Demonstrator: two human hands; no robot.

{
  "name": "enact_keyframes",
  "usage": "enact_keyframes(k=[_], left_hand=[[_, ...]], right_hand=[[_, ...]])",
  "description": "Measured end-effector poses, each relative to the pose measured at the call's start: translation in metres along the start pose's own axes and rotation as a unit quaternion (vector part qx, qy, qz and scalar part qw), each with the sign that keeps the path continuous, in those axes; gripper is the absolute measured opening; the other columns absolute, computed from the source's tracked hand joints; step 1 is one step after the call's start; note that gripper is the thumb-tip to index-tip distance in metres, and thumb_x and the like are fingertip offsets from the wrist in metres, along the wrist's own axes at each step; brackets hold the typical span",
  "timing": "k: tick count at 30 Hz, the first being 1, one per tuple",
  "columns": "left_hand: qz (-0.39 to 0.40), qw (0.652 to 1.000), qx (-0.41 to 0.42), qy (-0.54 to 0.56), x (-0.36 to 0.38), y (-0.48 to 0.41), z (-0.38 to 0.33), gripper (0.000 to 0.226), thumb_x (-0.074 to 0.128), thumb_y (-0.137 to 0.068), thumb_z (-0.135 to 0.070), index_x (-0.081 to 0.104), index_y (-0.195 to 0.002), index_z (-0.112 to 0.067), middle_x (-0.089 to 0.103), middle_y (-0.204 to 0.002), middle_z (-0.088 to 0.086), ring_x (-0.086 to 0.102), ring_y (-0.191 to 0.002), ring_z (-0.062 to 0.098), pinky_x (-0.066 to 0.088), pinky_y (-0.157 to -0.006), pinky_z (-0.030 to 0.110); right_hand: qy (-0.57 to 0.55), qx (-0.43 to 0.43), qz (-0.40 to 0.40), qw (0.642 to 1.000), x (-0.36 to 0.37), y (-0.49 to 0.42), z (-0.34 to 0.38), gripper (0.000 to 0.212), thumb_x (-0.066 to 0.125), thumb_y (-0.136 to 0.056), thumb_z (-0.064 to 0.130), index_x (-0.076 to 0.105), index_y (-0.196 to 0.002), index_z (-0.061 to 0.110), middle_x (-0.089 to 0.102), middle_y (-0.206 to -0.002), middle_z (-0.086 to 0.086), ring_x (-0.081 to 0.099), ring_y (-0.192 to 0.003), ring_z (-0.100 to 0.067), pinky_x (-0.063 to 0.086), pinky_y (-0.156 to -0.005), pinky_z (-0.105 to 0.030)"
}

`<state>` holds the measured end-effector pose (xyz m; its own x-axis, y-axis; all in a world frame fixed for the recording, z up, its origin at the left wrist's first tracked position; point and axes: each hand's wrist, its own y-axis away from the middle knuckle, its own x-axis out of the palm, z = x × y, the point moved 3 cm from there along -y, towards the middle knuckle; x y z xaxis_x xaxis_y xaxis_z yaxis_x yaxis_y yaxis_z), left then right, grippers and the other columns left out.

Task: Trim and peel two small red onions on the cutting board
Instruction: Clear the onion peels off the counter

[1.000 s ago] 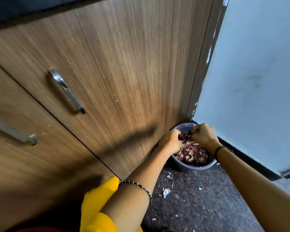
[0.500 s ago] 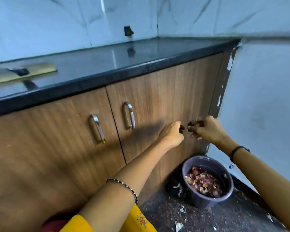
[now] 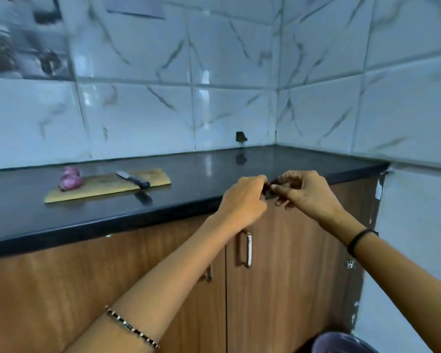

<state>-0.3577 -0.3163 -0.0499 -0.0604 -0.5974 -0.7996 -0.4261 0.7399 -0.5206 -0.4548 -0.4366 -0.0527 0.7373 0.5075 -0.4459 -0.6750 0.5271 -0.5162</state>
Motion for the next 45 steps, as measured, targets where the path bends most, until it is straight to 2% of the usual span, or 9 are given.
enact_keyframes(k=[5,9,12,16,18,25,28,34,45], left_hand=[[-0.031,0.998,-0.017,-0.06,-0.042,0.009,0.032,0.028,0.051,-0.098,-0.014,0.059,-0.124,-0.018,0.064,-0.124,0.006,0.061,-0.11,0.028,0.053,-0.083,0.043],[-0.068,0.988,-0.051,-0.128,-0.063,0.016,0.067,0.033,0.053,-0.097,-0.013,0.057,-0.129,-0.019,0.063,-0.13,0.005,0.058,-0.118,0.027,0.05,-0.091,0.042],[-0.072,0.973,-0.086,-0.2,-0.075,0.021,0.094,0.036,0.057,-0.096,-0.014,0.056,-0.132,-0.018,0.062,-0.133,0.004,0.053,-0.126,0.025,0.042,-0.098,0.039],[-0.064,0.966,-0.119,-0.221,-0.079,0.02,0.115,0.036,0.058,-0.094,-0.015,0.056,-0.13,-0.018,0.062,-0.132,0.003,0.05,-0.127,0.023,0.041,-0.102,0.038],[-0.062,0.968,-0.114,-0.213,-0.08,0.014,0.116,0.036,0.058,-0.094,-0.014,0.057,-0.13,-0.017,0.063,-0.131,0.004,0.051,-0.126,0.023,0.042,-0.101,0.038],[-0.066,0.968,-0.114,-0.215,-0.077,-0.005,0.122,0.034,0.054,-0.097,-0.012,0.056,-0.131,-0.014,0.062,-0.13,0.006,0.053,-0.122,0.024,0.041,-0.097,0.037],[-0.081,0.967,-0.13,-0.204,-0.076,-0.009,0.128,0.034,0.052,-0.098,-0.01,0.055,-0.131,-0.014,0.062,-0.13,0.007,0.053,-0.121,0.026,0.042,-0.094,0.036],[-0.098,0.97,-0.145,-0.17,-0.072,-0.016,0.141,0.033,0.054,-0.099,-0.011,0.055,-0.132,-0.016,0.061,-0.131,0.004,0.052,-0.125,0.022,0.043,-0.097,0.036],[-0.103,0.971,-0.158,-0.148,-0.075,-0.014,0.146,0.035,0.055,-0.095,-0.008,0.059,-0.13,-0.016,0.062,-0.13,0.004,0.053,-0.123,0.022,0.046,-0.097,0.037]], right_hand=[[0.048,-0.079,0.02,0.995,0.035,-0.021,0.037,0.006,0.072,-0.092,0.016,0.077,-0.096,0.016,0.077,-0.08,0.004,0.072,-0.073,-0.003,0.055,-0.07,-0.014],[0.115,-0.146,0.067,0.98,0.071,-0.021,0.06,0.021,0.065,-0.095,0.017,0.077,-0.111,0.018,0.077,-0.103,0.004,0.068,-0.093,-0.002,0.046,-0.078,-0.002],[0.128,-0.188,0.167,0.959,0.103,-0.012,0.07,0.035,0.048,-0.1,0.024,0.07,-0.127,0.021,0.071,-0.126,0.001,0.064,-0.115,-0.012,0.049,-0.101,-0.026],[0.197,-0.257,0.283,0.903,0.134,-0.006,0.066,0.047,0.028,-0.11,0.028,0.042,-0.153,0.018,0.039,-0.16,0.003,0.028,-0.147,-0.002,0.013,-0.121,-0.018],[0.241,-0.246,0.298,0.89,0.133,-0.016,0.059,0.048,0.02,-0.112,0.027,0.03,-0.159,0.02,0.024,-0.165,0.009,0.014,-0.15,0.004,0.001,-0.122,-0.018],[0.345,-0.085,0.33,0.875,0.104,-0.065,0.025,0.056,0.007,-0.11,0.038,0.007,-0.162,0.018,0.002,-0.17,0.006,-0.002,-0.154,-0.002,-0.005,-0.127,-0.033],[0.352,-0.088,0.355,0.862,0.113,-0.068,0.032,0.058,0.004,-0.109,0.043,-0.003,-0.161,0.019,-0.009,-0.169,0.006,-0.012,-0.153,-0.004,-0.008,-0.126,-0.033],[0.29,-0.142,0.395,0.86,0.166,-0.073,0.054,0.055,0.002,-0.108,0.045,0.003,-0.162,0.032,-0.002,-0.168,0.013,-0.01,-0.152,-0.001,-0.008,-0.126,-0.036],[0.389,0.042,0.294,0.872,0.177,-0.111,0.041,0.08,0.009,-0.099,0.055,0.011,-0.16,0.003,0.002,-0.169,-0.016,-0.004,-0.157,-0.028,0.002,-0.127,-0.046]])
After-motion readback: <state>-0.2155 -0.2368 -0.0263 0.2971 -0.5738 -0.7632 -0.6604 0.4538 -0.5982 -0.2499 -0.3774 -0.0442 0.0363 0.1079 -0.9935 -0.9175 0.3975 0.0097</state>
